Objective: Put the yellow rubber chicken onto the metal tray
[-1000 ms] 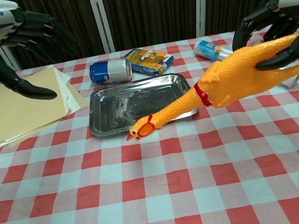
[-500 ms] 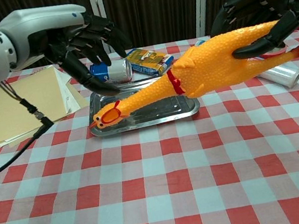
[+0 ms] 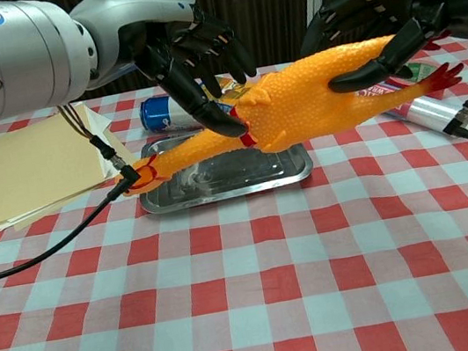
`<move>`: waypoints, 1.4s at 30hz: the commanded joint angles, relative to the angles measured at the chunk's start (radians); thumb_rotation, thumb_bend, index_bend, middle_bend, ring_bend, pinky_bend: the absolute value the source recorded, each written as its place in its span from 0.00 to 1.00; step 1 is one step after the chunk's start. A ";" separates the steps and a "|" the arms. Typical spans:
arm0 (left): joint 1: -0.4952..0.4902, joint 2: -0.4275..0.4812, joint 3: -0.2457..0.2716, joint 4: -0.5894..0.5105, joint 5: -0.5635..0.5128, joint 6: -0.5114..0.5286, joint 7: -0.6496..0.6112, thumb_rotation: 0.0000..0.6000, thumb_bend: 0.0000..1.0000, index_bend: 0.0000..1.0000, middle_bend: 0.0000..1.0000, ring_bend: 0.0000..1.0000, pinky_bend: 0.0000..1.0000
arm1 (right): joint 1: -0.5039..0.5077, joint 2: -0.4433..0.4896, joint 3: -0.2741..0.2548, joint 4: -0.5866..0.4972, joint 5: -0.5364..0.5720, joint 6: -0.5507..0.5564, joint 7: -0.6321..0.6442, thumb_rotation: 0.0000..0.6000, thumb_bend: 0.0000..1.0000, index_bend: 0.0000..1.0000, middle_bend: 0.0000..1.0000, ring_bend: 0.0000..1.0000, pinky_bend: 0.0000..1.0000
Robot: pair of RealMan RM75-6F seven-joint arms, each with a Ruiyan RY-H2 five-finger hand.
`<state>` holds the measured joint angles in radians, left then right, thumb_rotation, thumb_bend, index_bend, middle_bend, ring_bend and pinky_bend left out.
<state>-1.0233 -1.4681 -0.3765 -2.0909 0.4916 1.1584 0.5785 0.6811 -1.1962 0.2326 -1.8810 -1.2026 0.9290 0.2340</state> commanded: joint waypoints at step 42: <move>-0.090 -0.140 -0.041 0.075 -0.158 0.145 0.003 1.00 0.41 0.60 0.64 0.65 0.57 | 0.014 -0.040 0.023 -0.008 0.040 0.005 -0.043 1.00 0.48 0.91 0.71 0.70 0.77</move>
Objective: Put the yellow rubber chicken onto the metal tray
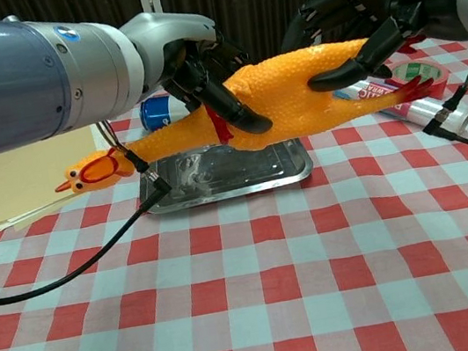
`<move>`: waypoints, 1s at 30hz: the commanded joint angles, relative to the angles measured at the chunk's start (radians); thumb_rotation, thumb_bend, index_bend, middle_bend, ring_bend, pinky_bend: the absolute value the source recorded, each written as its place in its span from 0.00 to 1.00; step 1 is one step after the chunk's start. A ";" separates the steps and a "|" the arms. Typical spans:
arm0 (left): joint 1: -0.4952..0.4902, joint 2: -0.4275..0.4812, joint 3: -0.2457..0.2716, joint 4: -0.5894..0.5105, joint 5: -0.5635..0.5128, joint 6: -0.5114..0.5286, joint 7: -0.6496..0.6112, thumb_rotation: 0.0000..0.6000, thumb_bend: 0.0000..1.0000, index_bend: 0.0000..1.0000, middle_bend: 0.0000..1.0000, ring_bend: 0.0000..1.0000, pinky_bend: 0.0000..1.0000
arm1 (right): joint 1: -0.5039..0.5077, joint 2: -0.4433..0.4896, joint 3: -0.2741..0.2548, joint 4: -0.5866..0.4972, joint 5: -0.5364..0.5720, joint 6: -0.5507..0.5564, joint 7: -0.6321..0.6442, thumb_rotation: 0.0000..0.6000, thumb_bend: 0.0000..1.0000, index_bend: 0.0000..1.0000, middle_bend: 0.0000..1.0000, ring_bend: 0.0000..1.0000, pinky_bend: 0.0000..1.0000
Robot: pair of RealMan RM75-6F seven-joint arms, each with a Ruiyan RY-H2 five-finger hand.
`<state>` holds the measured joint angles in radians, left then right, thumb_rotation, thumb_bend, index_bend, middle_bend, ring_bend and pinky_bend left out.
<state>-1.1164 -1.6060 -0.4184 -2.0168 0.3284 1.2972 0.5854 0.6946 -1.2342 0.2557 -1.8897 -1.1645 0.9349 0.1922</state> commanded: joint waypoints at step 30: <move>0.034 0.042 0.023 -0.011 0.025 -0.045 -0.038 1.00 0.07 0.13 0.35 0.50 0.61 | 0.004 -0.016 0.026 0.022 0.060 0.013 -0.026 1.00 0.50 0.91 0.72 0.70 0.77</move>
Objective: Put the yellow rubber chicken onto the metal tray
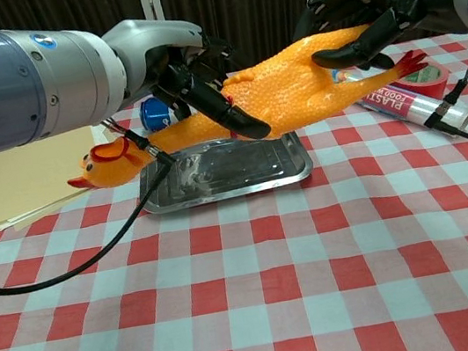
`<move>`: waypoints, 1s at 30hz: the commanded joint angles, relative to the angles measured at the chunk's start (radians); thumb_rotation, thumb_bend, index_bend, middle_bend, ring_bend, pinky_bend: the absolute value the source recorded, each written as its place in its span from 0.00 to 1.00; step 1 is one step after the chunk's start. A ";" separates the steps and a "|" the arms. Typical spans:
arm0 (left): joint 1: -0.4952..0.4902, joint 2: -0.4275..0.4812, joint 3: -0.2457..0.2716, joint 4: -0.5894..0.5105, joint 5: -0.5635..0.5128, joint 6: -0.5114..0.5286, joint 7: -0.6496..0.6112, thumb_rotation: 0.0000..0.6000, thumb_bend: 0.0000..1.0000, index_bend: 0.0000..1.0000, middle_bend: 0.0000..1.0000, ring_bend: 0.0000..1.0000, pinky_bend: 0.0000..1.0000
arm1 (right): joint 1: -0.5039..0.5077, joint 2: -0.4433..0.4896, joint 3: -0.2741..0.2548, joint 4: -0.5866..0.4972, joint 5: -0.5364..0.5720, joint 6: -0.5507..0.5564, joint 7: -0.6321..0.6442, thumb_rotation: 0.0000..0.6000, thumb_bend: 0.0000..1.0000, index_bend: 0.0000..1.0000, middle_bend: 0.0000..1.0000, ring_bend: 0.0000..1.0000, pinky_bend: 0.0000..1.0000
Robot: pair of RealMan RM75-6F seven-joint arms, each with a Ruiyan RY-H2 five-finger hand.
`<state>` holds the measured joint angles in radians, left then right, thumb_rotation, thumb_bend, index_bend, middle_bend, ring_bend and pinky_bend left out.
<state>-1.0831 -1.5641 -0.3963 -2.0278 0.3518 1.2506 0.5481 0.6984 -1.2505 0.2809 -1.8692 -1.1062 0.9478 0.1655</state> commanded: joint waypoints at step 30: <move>0.006 -0.057 -0.004 0.049 0.043 0.054 -0.039 1.00 0.56 0.80 0.90 0.86 0.69 | -0.005 0.004 0.007 -0.002 -0.008 -0.016 0.035 1.00 0.51 0.92 0.72 0.71 0.77</move>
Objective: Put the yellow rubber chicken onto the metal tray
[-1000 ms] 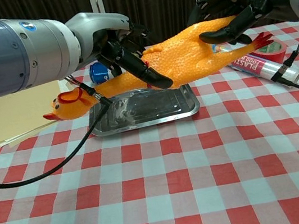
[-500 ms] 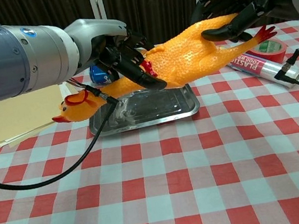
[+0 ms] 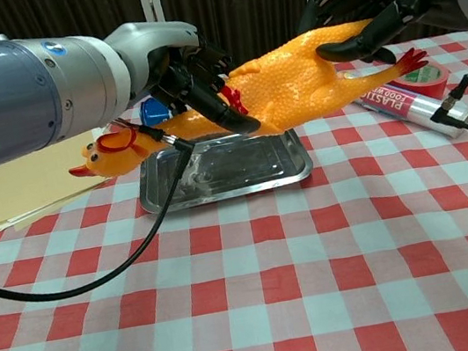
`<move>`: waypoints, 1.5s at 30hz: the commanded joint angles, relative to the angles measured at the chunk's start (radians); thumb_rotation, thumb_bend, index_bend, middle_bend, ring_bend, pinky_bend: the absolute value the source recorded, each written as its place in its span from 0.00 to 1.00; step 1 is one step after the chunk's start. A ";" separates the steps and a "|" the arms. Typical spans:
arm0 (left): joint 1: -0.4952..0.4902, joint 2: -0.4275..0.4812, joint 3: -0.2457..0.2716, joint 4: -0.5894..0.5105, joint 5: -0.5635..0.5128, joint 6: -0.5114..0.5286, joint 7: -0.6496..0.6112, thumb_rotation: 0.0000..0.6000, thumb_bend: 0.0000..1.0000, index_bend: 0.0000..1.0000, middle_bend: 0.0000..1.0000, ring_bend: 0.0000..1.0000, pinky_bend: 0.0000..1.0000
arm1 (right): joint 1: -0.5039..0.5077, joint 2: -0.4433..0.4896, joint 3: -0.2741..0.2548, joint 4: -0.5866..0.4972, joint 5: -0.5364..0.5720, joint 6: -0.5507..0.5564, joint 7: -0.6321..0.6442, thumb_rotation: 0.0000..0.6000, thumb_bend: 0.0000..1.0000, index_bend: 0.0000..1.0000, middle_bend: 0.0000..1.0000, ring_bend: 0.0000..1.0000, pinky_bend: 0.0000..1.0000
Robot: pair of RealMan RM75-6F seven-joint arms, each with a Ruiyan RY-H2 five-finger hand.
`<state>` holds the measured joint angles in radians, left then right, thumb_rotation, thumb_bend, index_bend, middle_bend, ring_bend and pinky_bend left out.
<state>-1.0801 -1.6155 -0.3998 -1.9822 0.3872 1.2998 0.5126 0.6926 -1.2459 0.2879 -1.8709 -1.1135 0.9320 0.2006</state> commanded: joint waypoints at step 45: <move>0.332 0.367 0.170 -0.215 0.487 0.029 -0.237 0.49 0.00 0.00 0.13 0.25 0.45 | 0.011 -0.030 0.033 0.166 0.057 -0.059 0.101 1.00 0.52 0.92 0.72 0.71 0.78</move>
<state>-0.8189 -1.3087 -0.2755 -2.1734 0.7823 1.2936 0.3337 0.6936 -1.2644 0.3164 -1.7185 -1.0653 0.8849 0.2976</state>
